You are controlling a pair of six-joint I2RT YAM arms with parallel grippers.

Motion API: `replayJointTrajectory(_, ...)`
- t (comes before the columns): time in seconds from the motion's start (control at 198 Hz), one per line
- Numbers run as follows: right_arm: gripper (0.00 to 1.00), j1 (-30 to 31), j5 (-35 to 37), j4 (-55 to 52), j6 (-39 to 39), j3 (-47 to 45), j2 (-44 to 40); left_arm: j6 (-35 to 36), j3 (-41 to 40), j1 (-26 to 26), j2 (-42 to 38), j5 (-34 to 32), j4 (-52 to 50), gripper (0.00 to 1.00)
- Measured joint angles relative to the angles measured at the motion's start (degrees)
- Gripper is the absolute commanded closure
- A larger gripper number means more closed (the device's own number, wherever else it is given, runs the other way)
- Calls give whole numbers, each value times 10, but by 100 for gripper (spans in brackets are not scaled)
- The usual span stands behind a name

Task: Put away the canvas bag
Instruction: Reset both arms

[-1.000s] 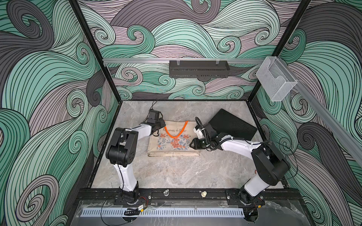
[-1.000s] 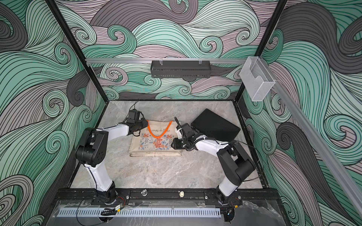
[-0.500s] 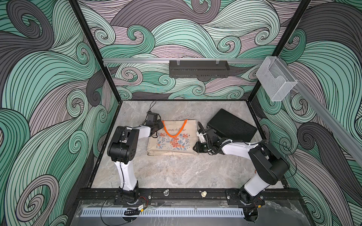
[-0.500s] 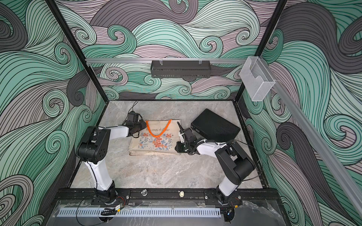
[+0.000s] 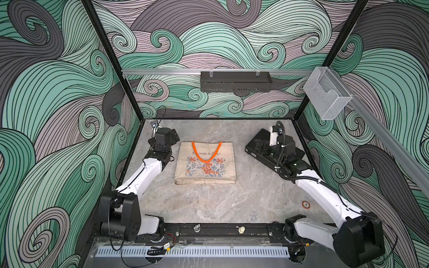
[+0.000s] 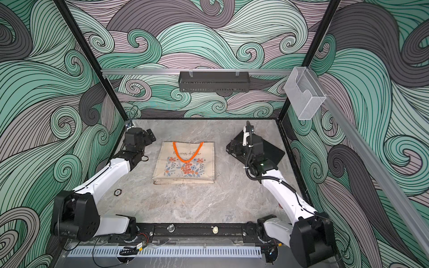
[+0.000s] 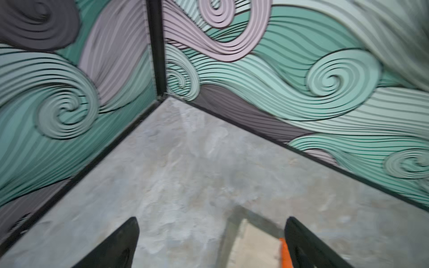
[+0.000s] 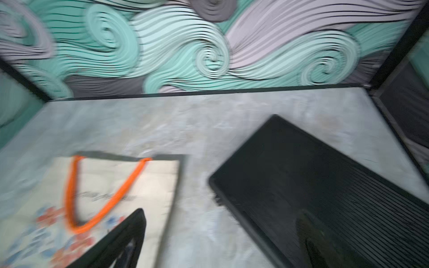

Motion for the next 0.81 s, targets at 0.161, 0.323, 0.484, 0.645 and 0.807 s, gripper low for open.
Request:
replayJointTrajectory(0.161,0,-65,43,101,-65,-125,24,78,-153,1,-5,-27,81,1)
replayJointTrajectory(0.323,0,-139,25,216,-66,-174,91,135,-213,4,14,9,145,1)
replayJointTrajectory(0.484,0,-165,-18,336,-59,-200,164,183,-219,13,44,41,240,1)
replayJointTrajectory(0.645,0,-156,-59,372,-69,-189,187,192,-218,49,83,97,280,1)
replayJointTrajectory(0.807,0,-150,-82,418,-81,-198,208,191,-229,97,122,167,343,1)
